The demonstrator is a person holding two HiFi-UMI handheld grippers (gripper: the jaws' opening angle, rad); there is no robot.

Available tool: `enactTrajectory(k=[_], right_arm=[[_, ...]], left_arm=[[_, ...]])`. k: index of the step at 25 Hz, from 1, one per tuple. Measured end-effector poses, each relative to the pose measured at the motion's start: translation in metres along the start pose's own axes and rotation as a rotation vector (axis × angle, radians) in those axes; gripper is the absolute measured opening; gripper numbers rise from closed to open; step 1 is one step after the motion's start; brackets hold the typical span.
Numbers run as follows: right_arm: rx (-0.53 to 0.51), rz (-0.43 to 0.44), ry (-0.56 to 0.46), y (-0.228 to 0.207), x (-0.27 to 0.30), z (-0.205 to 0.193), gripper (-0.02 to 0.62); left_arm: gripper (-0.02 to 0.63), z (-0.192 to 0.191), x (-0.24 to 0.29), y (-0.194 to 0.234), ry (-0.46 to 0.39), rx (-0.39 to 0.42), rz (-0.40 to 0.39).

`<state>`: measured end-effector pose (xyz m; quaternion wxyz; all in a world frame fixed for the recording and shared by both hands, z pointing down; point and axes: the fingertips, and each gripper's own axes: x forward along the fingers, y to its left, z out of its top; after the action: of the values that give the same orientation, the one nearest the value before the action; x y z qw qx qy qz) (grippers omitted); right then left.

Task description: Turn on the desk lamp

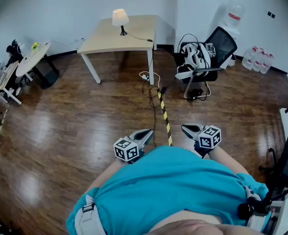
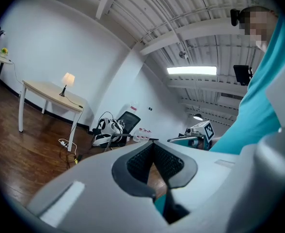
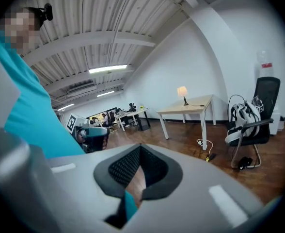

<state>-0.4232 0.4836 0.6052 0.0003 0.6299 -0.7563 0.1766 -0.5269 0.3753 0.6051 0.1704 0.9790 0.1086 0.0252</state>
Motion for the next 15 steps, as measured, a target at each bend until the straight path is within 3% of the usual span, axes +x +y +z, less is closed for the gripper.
enactTrajectory(k=[15], right_arm=[[-0.035,0.050,0.047,-0.013,0.004,-0.016,0.000]], left_arm=[[0.002,-0.007,0.004,0.010,-0.018,-0.016,0.046]])
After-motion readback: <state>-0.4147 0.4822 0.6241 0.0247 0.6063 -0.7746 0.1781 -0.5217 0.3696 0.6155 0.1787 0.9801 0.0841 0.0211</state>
